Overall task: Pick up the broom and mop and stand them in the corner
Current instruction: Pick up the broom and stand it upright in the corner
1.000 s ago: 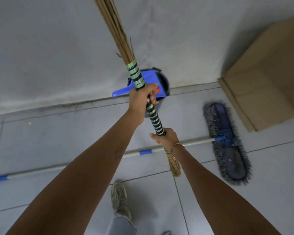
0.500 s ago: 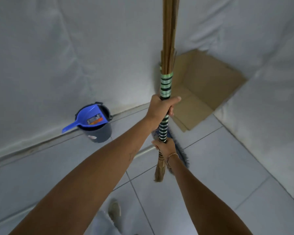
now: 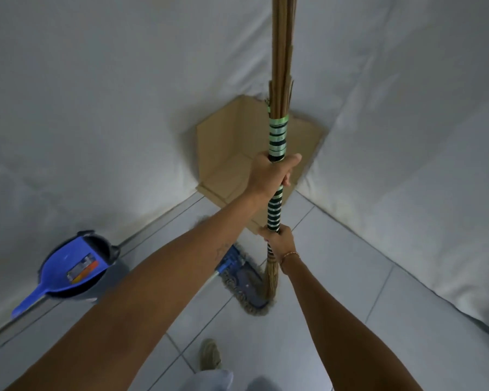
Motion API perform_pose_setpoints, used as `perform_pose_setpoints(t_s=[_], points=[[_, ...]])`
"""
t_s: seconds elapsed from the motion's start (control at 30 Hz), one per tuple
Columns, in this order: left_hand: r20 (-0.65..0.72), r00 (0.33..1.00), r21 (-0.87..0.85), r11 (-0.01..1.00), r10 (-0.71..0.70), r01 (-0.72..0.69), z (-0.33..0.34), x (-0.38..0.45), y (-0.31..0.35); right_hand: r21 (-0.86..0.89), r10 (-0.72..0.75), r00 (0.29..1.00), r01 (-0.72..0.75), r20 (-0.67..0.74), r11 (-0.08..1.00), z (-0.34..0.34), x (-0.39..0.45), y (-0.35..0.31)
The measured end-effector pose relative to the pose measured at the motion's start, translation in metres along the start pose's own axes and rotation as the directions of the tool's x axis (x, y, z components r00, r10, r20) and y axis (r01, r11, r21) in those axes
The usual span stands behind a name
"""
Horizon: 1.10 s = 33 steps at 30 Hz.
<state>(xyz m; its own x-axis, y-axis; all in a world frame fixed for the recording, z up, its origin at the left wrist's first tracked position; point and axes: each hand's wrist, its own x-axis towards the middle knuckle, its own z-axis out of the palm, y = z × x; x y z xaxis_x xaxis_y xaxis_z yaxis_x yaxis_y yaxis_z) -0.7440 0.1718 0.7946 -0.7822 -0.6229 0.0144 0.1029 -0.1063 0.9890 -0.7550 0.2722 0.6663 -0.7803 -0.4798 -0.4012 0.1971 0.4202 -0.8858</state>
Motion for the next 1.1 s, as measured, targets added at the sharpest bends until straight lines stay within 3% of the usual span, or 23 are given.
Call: perform_pose_setpoints(t_s=[0.33,0.47,0.77,1.1], points=[[0.081,0.995,0.090,0.993,0.065,-0.072,0.088,0.154,-0.010,0.027,0.024,0.999,-0.023,-0.047,0.999,-0.072,0.151,-0.050],[0.004,0.997,0.111,0.991,0.079,-0.079,0.122,0.235,-0.035,0.041,0.048,0.999,-0.048,-0.001,0.998,-0.102,0.233,-0.061],[-0.166,0.985,0.113,0.993,0.050,-0.031,0.186,0.410,-0.052,-0.102,0.074,0.989,-0.062,0.126,0.993,-0.187,0.408,-0.116],[-0.265,0.962,0.174,0.985,0.064,-0.018,0.155,0.546,-0.056,-0.152,0.062,0.947,-0.014,0.316,0.988,-0.142,0.548,-0.178]])
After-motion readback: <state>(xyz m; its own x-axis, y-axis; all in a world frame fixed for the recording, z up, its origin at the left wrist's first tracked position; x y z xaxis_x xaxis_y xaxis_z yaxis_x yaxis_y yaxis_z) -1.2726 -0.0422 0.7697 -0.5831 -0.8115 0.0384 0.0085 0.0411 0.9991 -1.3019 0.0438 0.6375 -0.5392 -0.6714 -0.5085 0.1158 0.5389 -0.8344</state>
